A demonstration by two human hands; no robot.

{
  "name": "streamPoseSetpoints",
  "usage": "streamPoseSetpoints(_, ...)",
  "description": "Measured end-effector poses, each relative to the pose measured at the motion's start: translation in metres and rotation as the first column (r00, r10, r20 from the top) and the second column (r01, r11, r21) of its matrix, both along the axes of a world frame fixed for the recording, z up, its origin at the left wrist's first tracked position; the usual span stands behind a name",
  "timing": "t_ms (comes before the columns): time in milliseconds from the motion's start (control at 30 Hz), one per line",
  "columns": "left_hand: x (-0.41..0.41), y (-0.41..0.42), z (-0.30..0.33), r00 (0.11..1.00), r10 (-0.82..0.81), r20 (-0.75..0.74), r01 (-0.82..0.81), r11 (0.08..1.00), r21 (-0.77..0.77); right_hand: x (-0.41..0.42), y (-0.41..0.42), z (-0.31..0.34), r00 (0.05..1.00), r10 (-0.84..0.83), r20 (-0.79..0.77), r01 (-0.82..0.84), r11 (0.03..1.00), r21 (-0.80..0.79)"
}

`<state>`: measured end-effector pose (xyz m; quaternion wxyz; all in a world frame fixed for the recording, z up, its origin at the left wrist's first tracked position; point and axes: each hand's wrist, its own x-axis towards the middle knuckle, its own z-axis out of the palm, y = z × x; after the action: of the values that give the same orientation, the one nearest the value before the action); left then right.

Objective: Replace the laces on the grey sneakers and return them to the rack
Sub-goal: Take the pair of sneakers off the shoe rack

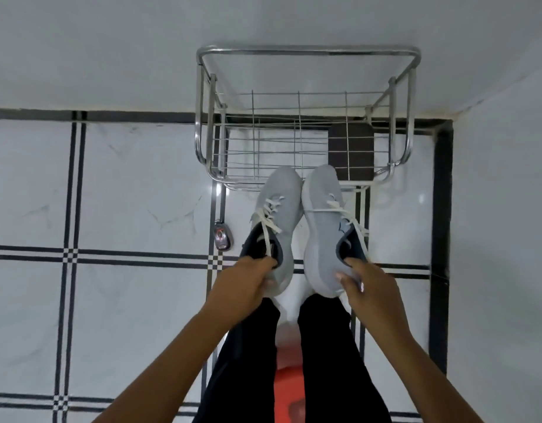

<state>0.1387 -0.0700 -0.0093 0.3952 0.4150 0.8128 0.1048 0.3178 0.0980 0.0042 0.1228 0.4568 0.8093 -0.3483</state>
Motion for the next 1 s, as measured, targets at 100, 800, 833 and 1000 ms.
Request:
streamPoseSetpoints(100,0.034,0.0,-0.014,0.999,-0.043,0.01,0.043,0.999,-0.029,0.028,-0.014,-0.021,0.999,-0.04,0.016,0.04,0.998,-0.044)
streamPoseSetpoints(800,0.183,0.04,-0.34,0.985,0.004,-0.173,-0.026,0.992,-0.123,0.083,-0.01,-0.35,0.978,-0.048,0.204,0.012,0.985,0.174)
streamPoseSetpoints(833,0.184,0.042,-0.347,0.985,0.004,-0.17,-0.022,0.994,-0.103,0.086,-0.014,-0.363,0.98,-0.072,0.183,0.035,0.979,0.199)
streamPoseSetpoints(1000,0.199,0.038,-0.441,0.953,0.039,-0.3,-0.022,0.998,0.06,0.082,-0.041,-0.46,0.995,-0.098,-0.03,0.102,0.939,0.329)
